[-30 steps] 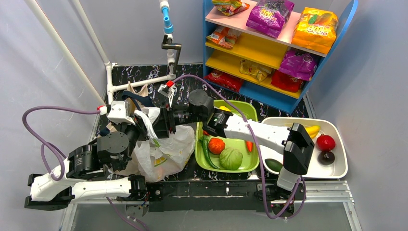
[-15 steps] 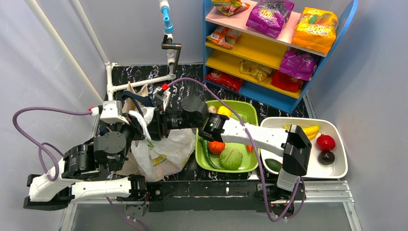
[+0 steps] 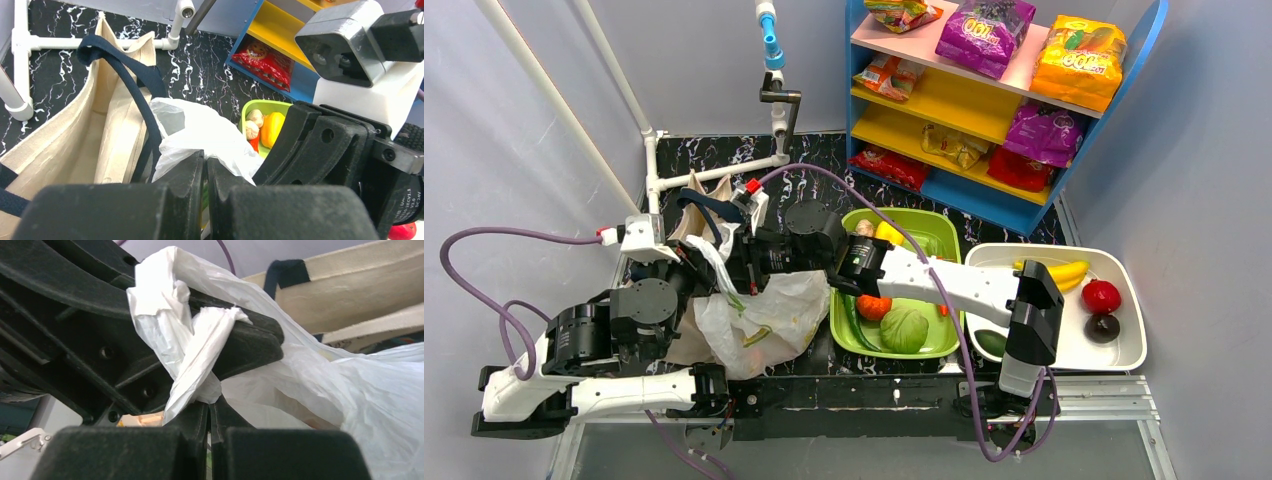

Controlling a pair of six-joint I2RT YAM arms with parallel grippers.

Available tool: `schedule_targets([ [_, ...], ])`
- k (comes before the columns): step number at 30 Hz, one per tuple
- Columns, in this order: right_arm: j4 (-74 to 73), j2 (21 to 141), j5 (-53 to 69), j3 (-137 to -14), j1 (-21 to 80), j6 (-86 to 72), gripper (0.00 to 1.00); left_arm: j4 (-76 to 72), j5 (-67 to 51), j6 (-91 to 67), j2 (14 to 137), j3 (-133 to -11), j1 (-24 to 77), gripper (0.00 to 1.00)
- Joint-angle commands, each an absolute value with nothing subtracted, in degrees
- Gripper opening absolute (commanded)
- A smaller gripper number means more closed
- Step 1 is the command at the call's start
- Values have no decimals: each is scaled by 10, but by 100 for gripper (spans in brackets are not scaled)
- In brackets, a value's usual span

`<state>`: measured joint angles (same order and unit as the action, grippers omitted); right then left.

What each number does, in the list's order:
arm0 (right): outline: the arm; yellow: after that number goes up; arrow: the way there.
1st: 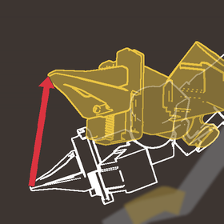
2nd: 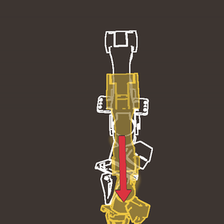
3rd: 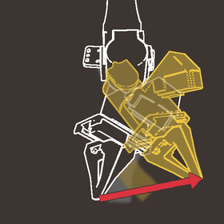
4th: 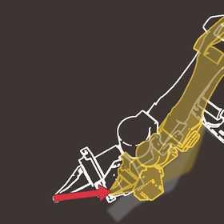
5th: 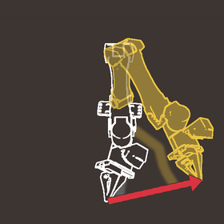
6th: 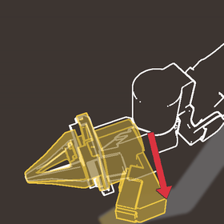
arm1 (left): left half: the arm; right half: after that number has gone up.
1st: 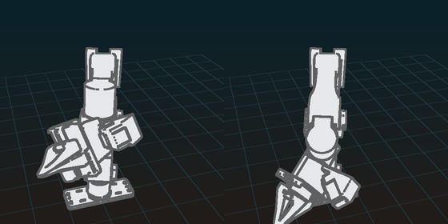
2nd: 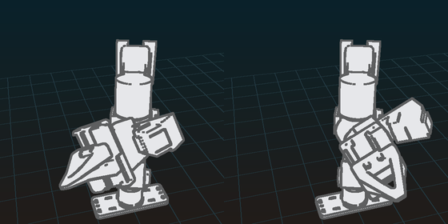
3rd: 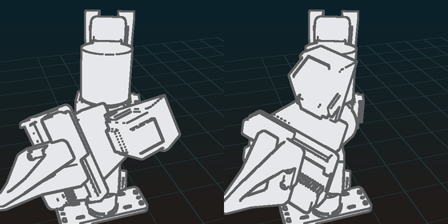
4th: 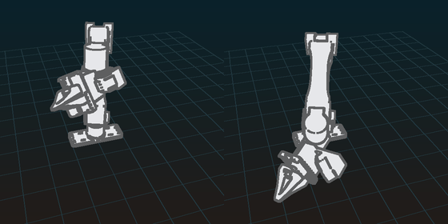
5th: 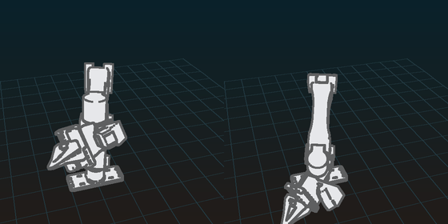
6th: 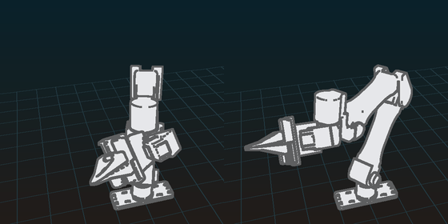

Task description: Place the food into the grocery bag and tie it

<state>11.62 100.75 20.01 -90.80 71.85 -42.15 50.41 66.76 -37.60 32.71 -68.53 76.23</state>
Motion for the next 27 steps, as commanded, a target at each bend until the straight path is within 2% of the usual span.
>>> schedule_targets([
  [1, 70, 966, 164, -912, 723, -383, 1, 541, 658, -419, 322, -698, 761, 0],
  [12, -44, 923, 95, -911, 708, -346, 1, 574, 573, -418, 302, -690, 761, 0],
  [27, -222, 956, 34, -1019, 646, -419, 1, 566, 393, -377, 326, -682, 761, 0],
])
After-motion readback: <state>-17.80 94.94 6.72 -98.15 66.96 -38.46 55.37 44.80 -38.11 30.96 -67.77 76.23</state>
